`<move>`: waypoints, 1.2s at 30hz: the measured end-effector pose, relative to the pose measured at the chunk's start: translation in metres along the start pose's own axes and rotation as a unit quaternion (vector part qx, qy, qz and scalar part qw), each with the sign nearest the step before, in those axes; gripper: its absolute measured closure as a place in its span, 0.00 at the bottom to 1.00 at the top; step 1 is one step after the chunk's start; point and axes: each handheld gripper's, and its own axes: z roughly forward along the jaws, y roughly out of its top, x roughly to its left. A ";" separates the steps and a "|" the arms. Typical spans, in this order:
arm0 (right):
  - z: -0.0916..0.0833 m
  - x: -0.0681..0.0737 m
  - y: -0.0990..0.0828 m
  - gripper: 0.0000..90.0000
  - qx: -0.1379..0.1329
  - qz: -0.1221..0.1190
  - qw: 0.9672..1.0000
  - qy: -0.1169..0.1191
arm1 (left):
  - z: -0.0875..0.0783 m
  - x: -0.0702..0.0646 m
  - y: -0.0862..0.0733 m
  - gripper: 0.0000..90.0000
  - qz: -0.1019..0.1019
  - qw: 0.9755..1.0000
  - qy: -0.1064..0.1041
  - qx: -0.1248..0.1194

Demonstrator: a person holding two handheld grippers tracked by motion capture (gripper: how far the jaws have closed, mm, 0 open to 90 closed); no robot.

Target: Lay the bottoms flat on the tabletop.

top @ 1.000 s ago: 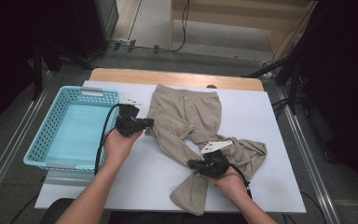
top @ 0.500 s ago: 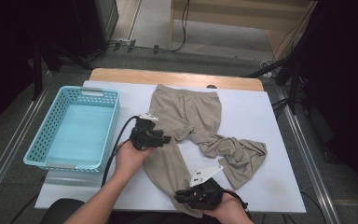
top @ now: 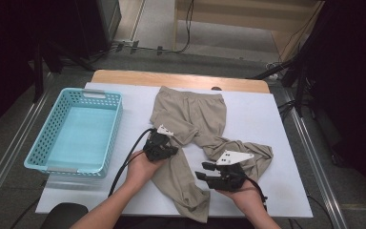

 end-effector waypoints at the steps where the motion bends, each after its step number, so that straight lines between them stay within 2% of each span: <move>1: -0.001 -0.005 0.000 0.58 -0.002 0.006 1.000 -0.009 | 0.000 -0.004 0.000 1.00 0.002 1.000 -0.009 0.010; 2: -0.001 -0.009 0.000 0.58 -0.004 0.013 1.000 -0.014 | -0.002 -0.010 -0.001 1.00 0.003 0.999 -0.022 0.022; 3: -0.002 -0.013 0.000 0.58 -0.005 0.020 1.000 -0.019 | -0.005 -0.019 -0.003 1.00 0.008 0.999 -0.043 0.024; 4: -0.001 -0.018 0.000 0.59 -0.008 0.027 0.999 -0.024 | -0.008 -0.025 -0.004 1.00 0.014 0.998 -0.053 0.025; 5: 0.000 -0.019 0.000 0.59 -0.008 0.031 0.999 -0.026 | -0.012 -0.036 -0.007 1.00 0.025 0.997 -0.071 0.028; 9: 0.009 -0.023 0.003 0.59 -0.001 0.024 0.999 -0.034 | -0.023 -0.063 -0.016 1.00 0.055 0.992 -0.110 0.038; 11: 0.015 -0.022 0.005 0.59 -0.001 0.014 0.999 -0.036 | -0.031 -0.069 -0.019 0.98 0.078 0.991 -0.100 0.034; 12: 0.017 -0.021 0.007 0.59 0.000 0.013 0.999 -0.037 | -0.036 -0.069 -0.019 0.89 0.084 0.991 -0.098 0.033; 13: 0.020 -0.020 0.008 0.59 -0.002 0.011 0.999 -0.037 | -0.041 -0.067 -0.019 0.84 0.084 0.992 -0.092 0.026; 15: 0.024 -0.018 0.012 0.58 -0.001 0.005 0.999 -0.034 | -0.053 -0.062 -0.019 0.73 0.094 0.994 -0.057 0.005; 16: 0.025 -0.017 0.013 0.58 0.001 0.003 0.999 -0.032 | -0.059 -0.055 -0.018 0.72 0.093 0.995 -0.037 -0.009; 17: 0.027 -0.014 0.014 0.58 0.002 -0.001 1.000 -0.030 | -0.062 -0.050 -0.018 0.70 0.087 0.996 -0.029 -0.018; 19: 0.032 -0.012 0.017 0.57 0.003 -0.008 1.000 -0.027 | -0.065 -0.032 -0.016 0.64 0.063 0.997 -0.005 -0.042; 22: 0.044 -0.009 0.020 0.56 0.005 -0.016 1.000 -0.026 | -0.059 -0.012 -0.014 0.57 0.041 0.997 0.025 -0.054; 25: 0.056 -0.011 0.021 0.56 0.012 -0.020 0.999 -0.031 | -0.048 0.008 -0.011 0.57 0.017 0.997 0.056 -0.051; 27: 0.064 -0.014 0.022 0.54 0.016 -0.017 0.999 -0.035 | -0.041 0.016 -0.011 0.57 0.009 0.996 0.077 -0.046; 29: 0.072 -0.016 0.022 0.53 0.020 -0.018 0.999 -0.036 | -0.032 0.020 -0.011 0.57 0.015 0.994 0.101 -0.033; 30: 0.078 -0.016 0.021 0.53 0.028 -0.020 0.999 -0.036 | -0.029 0.022 -0.012 0.57 0.014 0.994 0.107 -0.026; 32: 0.082 -0.016 0.018 0.55 0.020 -0.041 0.998 -0.037 | -0.027 0.022 -0.015 0.60 0.008 0.993 0.112 -0.031; 33: 0.081 -0.015 0.018 0.59 0.021 -0.044 0.998 -0.040 | -0.027 0.021 -0.019 0.66 0.000 0.995 0.096 -0.036; 34: 0.080 -0.016 0.017 0.70 0.022 -0.046 0.998 -0.043 | -0.027 0.020 -0.021 0.79 -0.009 0.995 0.086 -0.038; 35: 0.078 -0.016 0.017 0.80 0.026 -0.044 0.998 -0.042 | -0.027 0.018 -0.025 0.84 -0.019 0.996 0.081 -0.041; 36: 0.076 -0.017 0.016 0.88 0.029 -0.037 0.998 -0.040 | -0.028 0.017 -0.027 0.95 -0.027 0.996 0.071 -0.038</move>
